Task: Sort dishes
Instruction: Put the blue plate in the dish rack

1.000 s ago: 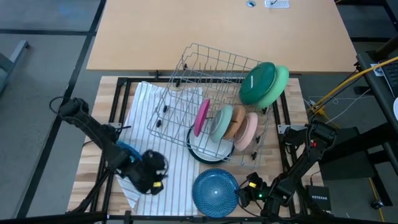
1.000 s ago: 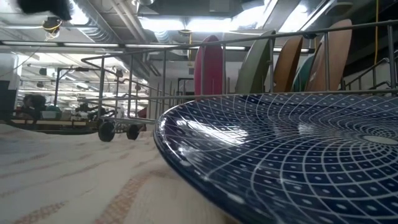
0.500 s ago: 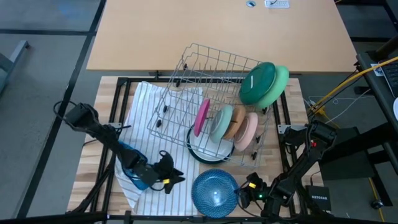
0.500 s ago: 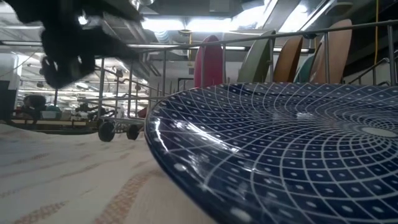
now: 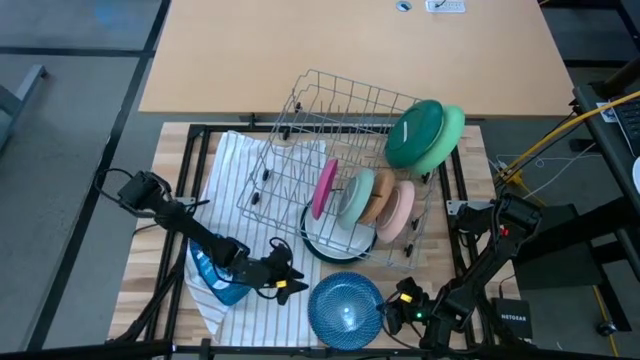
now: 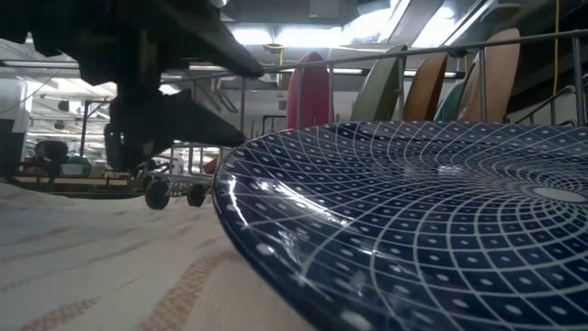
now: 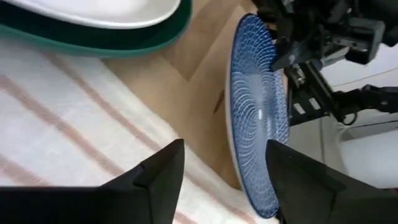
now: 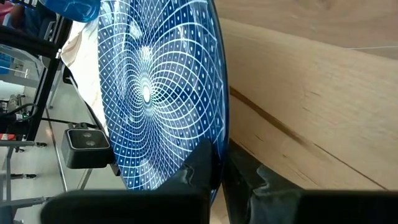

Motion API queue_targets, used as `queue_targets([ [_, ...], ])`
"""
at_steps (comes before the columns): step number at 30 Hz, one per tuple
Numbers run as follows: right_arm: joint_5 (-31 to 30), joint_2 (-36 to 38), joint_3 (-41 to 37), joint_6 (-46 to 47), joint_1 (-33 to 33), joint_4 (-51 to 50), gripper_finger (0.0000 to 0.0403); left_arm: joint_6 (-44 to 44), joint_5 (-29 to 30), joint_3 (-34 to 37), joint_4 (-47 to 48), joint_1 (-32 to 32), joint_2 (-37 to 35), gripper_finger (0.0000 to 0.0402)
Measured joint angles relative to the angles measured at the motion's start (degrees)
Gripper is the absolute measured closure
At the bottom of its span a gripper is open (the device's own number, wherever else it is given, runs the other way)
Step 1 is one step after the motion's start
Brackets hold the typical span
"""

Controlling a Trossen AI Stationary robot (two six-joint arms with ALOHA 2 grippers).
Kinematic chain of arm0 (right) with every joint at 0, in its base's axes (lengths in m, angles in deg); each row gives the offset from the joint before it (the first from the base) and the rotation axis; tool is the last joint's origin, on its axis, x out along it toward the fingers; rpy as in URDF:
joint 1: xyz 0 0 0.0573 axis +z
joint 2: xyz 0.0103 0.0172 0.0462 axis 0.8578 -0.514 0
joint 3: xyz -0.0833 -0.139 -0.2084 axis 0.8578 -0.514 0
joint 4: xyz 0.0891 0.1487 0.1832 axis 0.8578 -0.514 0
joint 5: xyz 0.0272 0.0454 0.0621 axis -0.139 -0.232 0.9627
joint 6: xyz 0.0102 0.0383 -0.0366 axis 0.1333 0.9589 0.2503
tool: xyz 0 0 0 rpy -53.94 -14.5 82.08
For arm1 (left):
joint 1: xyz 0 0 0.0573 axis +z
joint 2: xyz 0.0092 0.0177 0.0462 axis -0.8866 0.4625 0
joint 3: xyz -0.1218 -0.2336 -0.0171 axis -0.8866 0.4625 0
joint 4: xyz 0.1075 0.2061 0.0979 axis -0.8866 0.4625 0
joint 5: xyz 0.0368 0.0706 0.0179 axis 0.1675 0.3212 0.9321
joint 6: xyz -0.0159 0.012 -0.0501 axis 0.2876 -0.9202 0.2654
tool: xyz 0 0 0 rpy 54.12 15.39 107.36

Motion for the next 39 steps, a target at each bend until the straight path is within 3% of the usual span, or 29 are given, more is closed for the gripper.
queue_targets([
  [26, -2.50, 0.00, 0.00, -1.37, -0.03, -0.07, 0.0382, -4.88, -9.35, -12.12, -3.01, 4.62, 14.56, 0.0176],
  [32, -3.89, 0.00, 0.00, -2.86, -0.03, -0.12, 0.0382, -11.32, -12.37, -14.78, -2.96, 5.09, 15.57, 0.0177],
  [35, -3.93, 0.00, 0.00, -2.91, -0.03, -0.12, 0.0382, -14.09, -12.57, -15.19, -2.93, 5.09, 15.70, 0.0193],
  [39, -3.91, 0.00, 0.00, -3.00, -0.01, -0.09, 0.0382, -15.38, -12.55, -15.28, -2.83, 5.09, 15.70, 0.0249],
])
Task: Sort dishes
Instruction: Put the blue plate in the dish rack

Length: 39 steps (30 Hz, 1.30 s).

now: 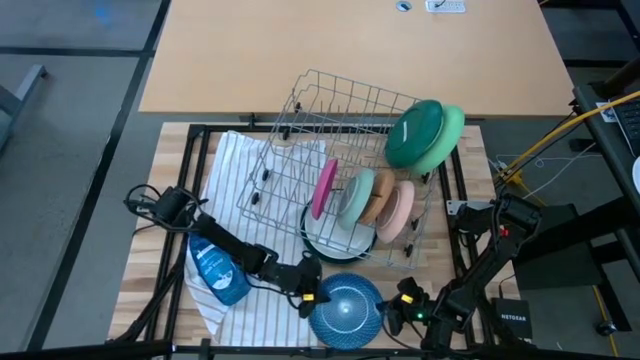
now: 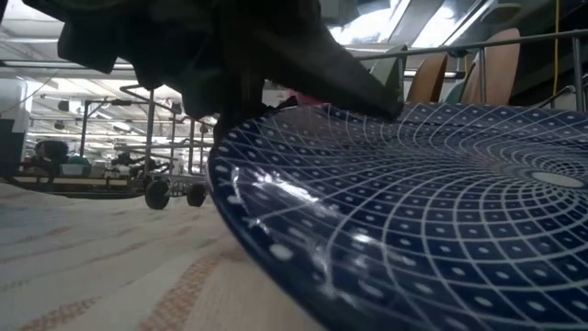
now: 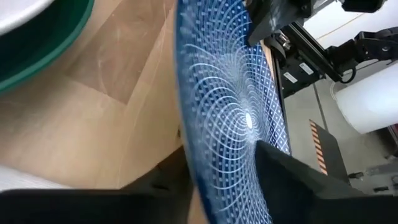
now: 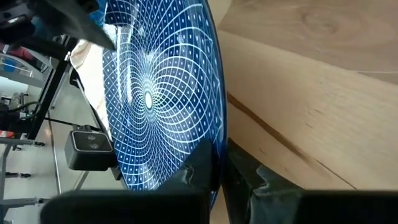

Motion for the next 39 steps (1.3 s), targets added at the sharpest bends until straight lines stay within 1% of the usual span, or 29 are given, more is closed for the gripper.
queue_targets([
  [6, 0.02, -0.01, 0.01, -0.24, 0.04, 0.24, 0.0359, 1.28, 0.46, 0.08, 0.43, 0.02, 0.04, 0.0367],
  [8, 0.23, 0.04, 0.13, -0.18, 0.11, 0.56, 0.0349, 3.50, 0.04, 0.02, -0.21, 0.16, 0.06, 0.0386],
  [12, 1.86, 0.02, -0.03, 0.03, -0.04, 0.33, 0.0330, 5.85, -0.20, 0.00, -0.02, 0.68, 0.01, 0.0379],
  [18, 9.11, 1.02, 0.09, -2.37, 0.21, 0.94, 0.0319, 8.98, -0.83, -0.07, -0.44, 1.14, 0.02, 0.0394],
  [23, 7.46, 4.35, -0.11, -3.05, 2.99, -1.42, 0.0319, 8.76, -0.67, -0.09, -0.50, 1.18, -0.35, 0.0397],
  [27, 8.33, 7.80, -0.09, -3.39, 5.12, -5.35, 0.0319, 8.83, -0.69, -0.07, -0.40, 1.18, -0.64, 0.0398],
  [31, 8.48, 9.17, -0.11, -2.53, 7.11, -8.36, 0.0318, 8.40, -0.71, 0.03, -1.99, 1.16, -0.68, 0.0398],
  [35, 12.11, 10.33, -0.07, -2.40, 9.05, -9.79, 0.0318, 7.22, -0.69, -0.35, -1.81, 1.01, -1.49, 0.0398],
  [39, 14.04, 11.68, -0.07, -2.34, 11.01, -10.65, 0.0318, 5.39, 0.02, -1.18, -2.20, 0.92, -5.30, 0.0398],
])
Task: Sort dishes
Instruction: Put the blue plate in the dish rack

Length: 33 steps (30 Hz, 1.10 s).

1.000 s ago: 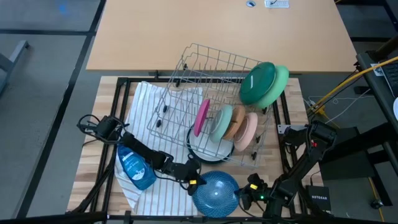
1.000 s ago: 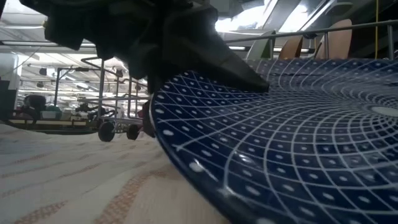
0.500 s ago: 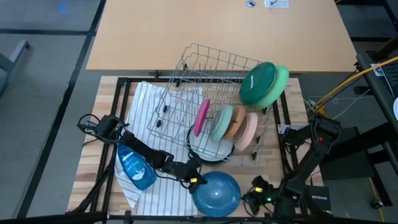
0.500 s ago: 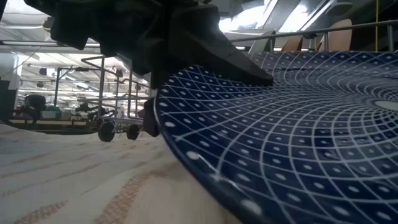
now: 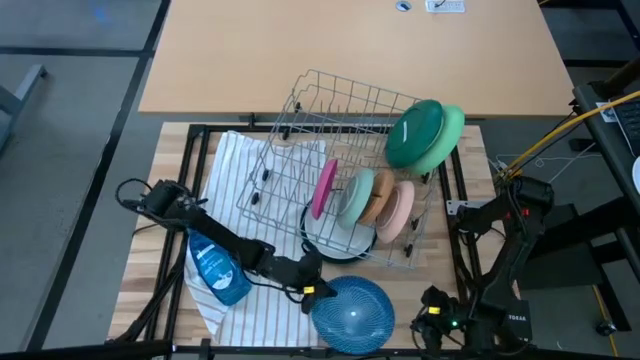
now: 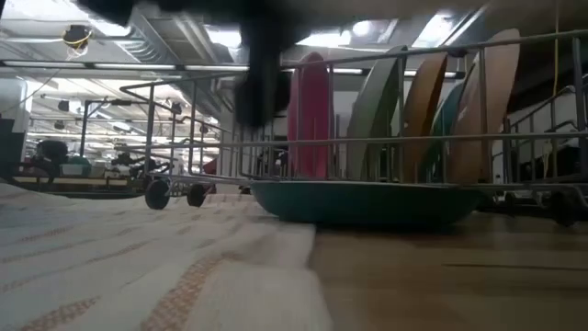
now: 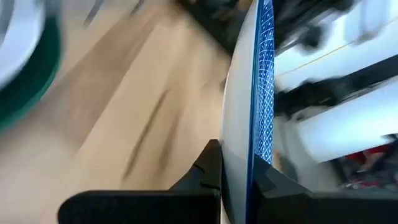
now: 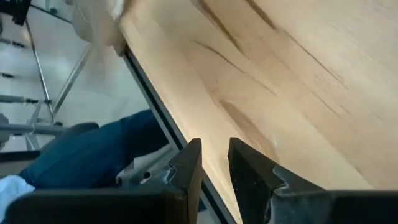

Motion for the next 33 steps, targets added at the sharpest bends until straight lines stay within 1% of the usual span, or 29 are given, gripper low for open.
queue_targets([
  [4, -0.69, 0.51, 0.00, 0.00, 1.40, -0.10, 0.0318, -4.59, 2.77, -0.30, 0.43, -0.04, -6.15, 0.0398],
  [6, -0.96, 0.51, 0.00, 0.00, 1.90, -0.14, 0.0318, -8.09, 5.81, -0.30, 3.41, -0.52, -9.92, 0.0398],
  [8, -0.94, 0.51, 0.02, 0.02, 1.89, -0.07, 0.0318, -12.16, 10.09, -0.30, 7.30, -1.05, -14.32, 0.0398],
  [10, -1.04, 0.51, 0.02, 0.02, 1.77, -0.12, 0.0318, -15.22, 16.68, -0.30, 12.26, -1.94, -19.54, 0.0398],
  [14, -1.53, 0.51, 0.02, -0.26, 1.75, -0.17, 0.0318, -20.41, 32.09, -0.30, 19.47, -4.52, -28.46, 0.0398],
  [18, -1.88, 0.51, 0.02, -0.31, 1.73, -0.18, 0.0318, -28.09, 45.53, -0.30, 20.00, -7.26, -34.80, 0.0399],
  [20, -2.45, 0.51, 0.02, -0.37, 1.73, -0.19, 0.0318, -32.52, 53.78, -0.32, 19.61, -8.37, -37.54, 0.0399],
  [23, -2.61, 0.51, 0.04, -0.42, 1.73, -0.23, 0.0318, -39.14, 66.57, -0.41, 19.61, -9.11, -39.98, 0.0399],
  [26, -2.63, 0.51, 0.04, -0.44, 1.73, -0.64, 0.0318, -44.73, 78.57, -0.39, 19.77, -8.34, -40.81, 0.0399],
  [27, -2.65, 0.51, 0.04, -0.42, 1.73, -0.83, 0.0318, -46.32, 80.92, -0.39, 19.88, -7.71, -40.83, 0.0399],
  [28, -2.79, 0.51, 0.04, -0.41, 1.73, -1.21, 0.0318, -47.88, 81.40, -0.39, 20.03, -6.71, -40.84, 0.0399],
  [31, -4.27, 0.51, 0.07, -0.38, 1.73, -2.12, 0.0318, -48.85, 79.64, -0.37, 19.96, -3.02, -40.09, 0.0399],
  [33, -5.33, 0.51, 0.07, -0.34, 1.73, -2.61, 0.0318, -50.76, 79.54, -0.32, 20.29, -0.05, -39.19, 0.0399],
])
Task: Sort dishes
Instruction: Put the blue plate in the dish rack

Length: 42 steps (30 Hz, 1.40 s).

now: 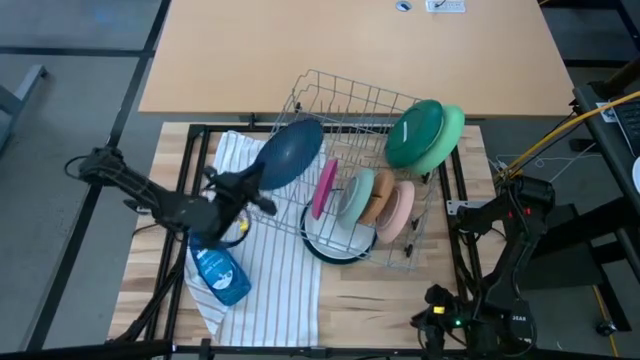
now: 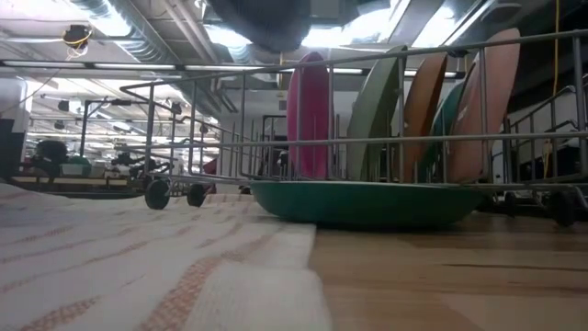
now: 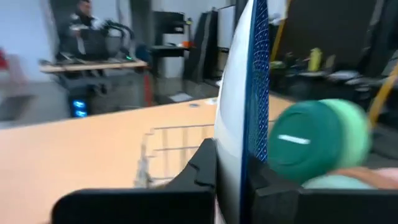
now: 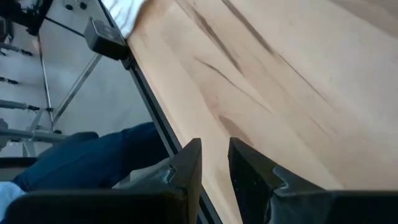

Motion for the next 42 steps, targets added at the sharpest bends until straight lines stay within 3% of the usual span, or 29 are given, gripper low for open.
queue_targets([
  [6, -1.29, 0.00, 0.02, 0.34, 0.00, -0.05, 0.0318, -4.02, 0.89, 0.02, 0.38, 7.02, 4.04, 0.0399],
  [12, -1.25, 0.00, 0.02, 0.37, 0.00, -0.16, 0.0318, -3.77, 0.06, 0.04, 2.83, 9.51, 10.20, 0.0400],
  [22, -1.84, 0.00, 0.02, 0.52, 0.00, -0.40, 0.0318, -5.30, 0.31, 0.04, 2.83, 10.35, 16.81, 0.0400],
  [42, -2.82, 0.00, 0.02, 0.51, 0.00, -0.43, 0.0318, -1.12, 0.98, 0.11, 3.14, 7.59, 21.23, 0.0400],
])
